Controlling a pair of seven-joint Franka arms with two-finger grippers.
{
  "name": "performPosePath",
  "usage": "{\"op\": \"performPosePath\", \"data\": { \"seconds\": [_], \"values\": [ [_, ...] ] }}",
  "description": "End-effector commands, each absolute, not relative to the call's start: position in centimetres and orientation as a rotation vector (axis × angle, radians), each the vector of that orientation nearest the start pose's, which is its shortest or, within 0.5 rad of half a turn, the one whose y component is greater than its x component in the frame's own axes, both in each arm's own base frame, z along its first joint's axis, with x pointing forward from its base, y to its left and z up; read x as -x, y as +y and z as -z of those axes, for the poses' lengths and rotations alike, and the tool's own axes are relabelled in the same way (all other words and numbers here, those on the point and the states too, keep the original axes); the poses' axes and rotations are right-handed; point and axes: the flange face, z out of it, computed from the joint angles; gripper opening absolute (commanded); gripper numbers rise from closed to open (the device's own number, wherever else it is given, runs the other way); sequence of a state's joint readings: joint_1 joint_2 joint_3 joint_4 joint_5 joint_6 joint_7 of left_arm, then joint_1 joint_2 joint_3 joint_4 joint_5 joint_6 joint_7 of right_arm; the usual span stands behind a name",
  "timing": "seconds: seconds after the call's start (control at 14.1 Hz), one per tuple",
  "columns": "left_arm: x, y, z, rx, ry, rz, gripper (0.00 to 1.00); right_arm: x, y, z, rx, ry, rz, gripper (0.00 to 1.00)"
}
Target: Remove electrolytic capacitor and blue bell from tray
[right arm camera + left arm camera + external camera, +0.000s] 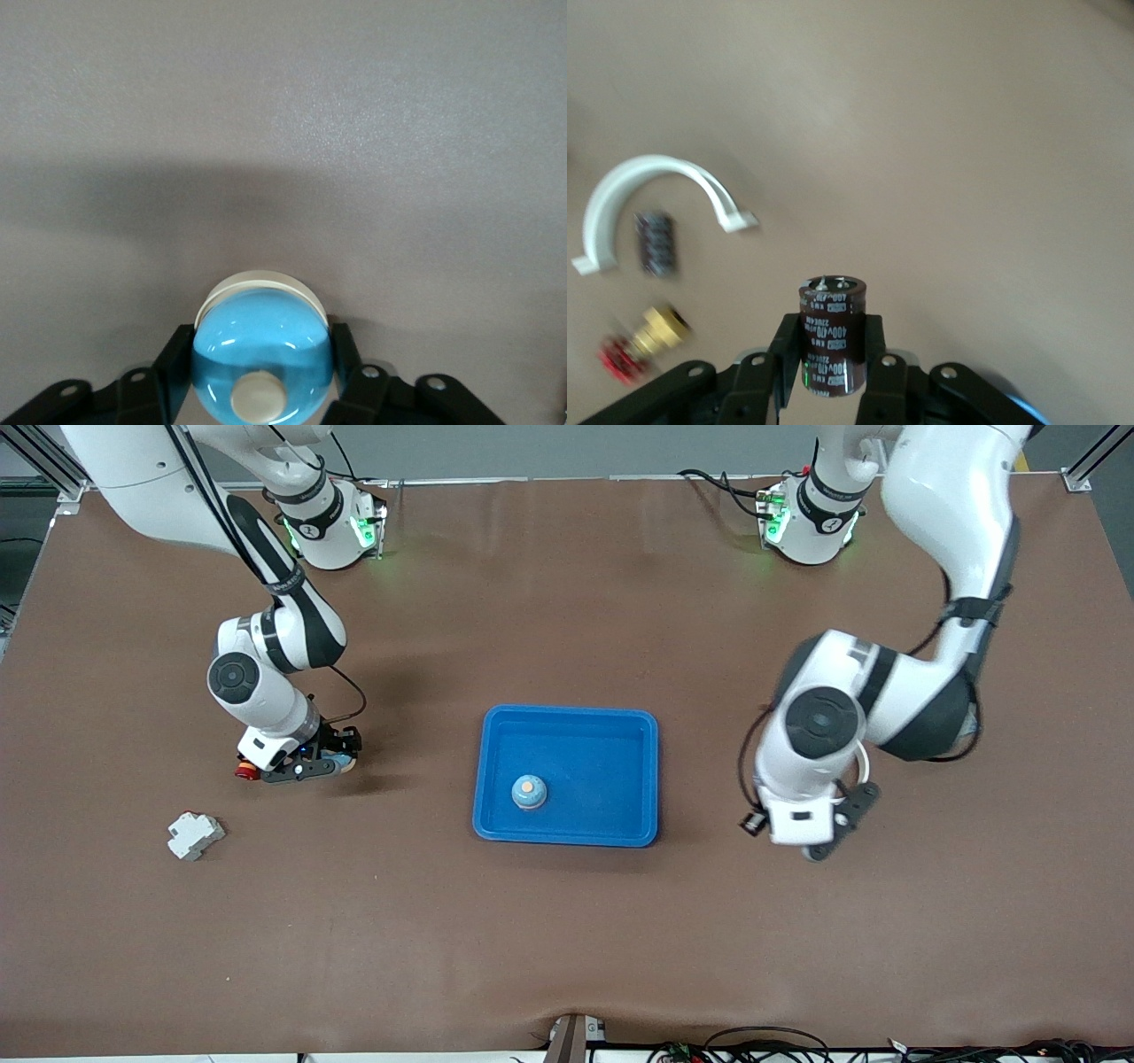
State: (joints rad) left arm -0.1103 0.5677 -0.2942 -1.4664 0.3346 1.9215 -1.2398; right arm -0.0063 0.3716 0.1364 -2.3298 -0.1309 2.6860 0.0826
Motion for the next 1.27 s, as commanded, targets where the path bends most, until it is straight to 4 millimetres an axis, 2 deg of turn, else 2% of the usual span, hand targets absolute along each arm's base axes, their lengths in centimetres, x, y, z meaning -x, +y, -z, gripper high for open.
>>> {"op": "performPosePath", "data": {
  "seconds": [0.0, 0.14, 0.28, 0.35, 0.5, 0.64, 0.78, 0.92, 0.99, 1.06, 1.13, 1.2],
  "values": [
    [-65.7, -13.3, -33.5, 2.783, -0.908, -0.036, 0.0, -51.4, 7.5, -18.1, 3.125, -0.253, 0.007, 1.0],
    [-66.1, -7.5, -31.4, 2.792, -0.877, -0.095, 0.0, -51.5, 7.6, -18.3, 3.125, -0.25, 0.012, 1.0],
    [-66.1, -3.6, -28.6, 2.823, -0.906, -0.07, 0.0, -52.2, 8.1, -19.5, 3.127, -0.26, 0.024, 1.0],
    [-66.1, -2.3, -27.2, 2.842, -0.931, -0.046, 0.0, -52.8, 8.4, -20.4, 3.132, -0.268, 0.011, 1.0],
    [-66.4, -0.9, -25.1, 2.852, -0.942, -0.036, 0.0, -54.3, 9.6, -22.4, 3.145, -0.252, -0.04, 1.0],
    [-66.9, 1.4, -22.9, 2.867, -0.991, -0.008, 0.0, -55.5, 12.3, -24.7, 3.151, -0.189, -0.092, 1.0],
    [-66.9, 1.5, -21.4, 2.879, -0.999, -0.009, 0.0, -56.1, 16.1, -26.6, 3.14, -0.078, -0.07, 1.0],
    [-66.8, 1.2, -21.1, 2.872, -1.019, -0.018, 0.0, -56.1, 21.2, -28.5, 3.114, 0.04, -0.03, 1.0],
    [-66.8, 1.2, -21.0, 2.873, -1.022, -0.019, 0.07, -55.9, 24.0, -29.8, 3.102, 0.102, -0.001, 1.0],
    [-66.8, 1.1, -21.0, 2.874, -1.019, -0.021, 0.26, -55.7, 26.8, -30.4, 3.095, 0.146, 0.003, 1.0],
    [-66.5, 1.2, -20.6, 2.874, -1.003, -0.036, 0.77, -55.8, 29.1, -30.2, 3.082, 0.208, -0.007, 1.0],
    [-66.4, 1.2, -20.8, 2.872, -1.001, -0.032, 1.0, -55.9, 31.3, -30.3, 3.062, 0.261, 0.001, 1.0]
  ]
}}
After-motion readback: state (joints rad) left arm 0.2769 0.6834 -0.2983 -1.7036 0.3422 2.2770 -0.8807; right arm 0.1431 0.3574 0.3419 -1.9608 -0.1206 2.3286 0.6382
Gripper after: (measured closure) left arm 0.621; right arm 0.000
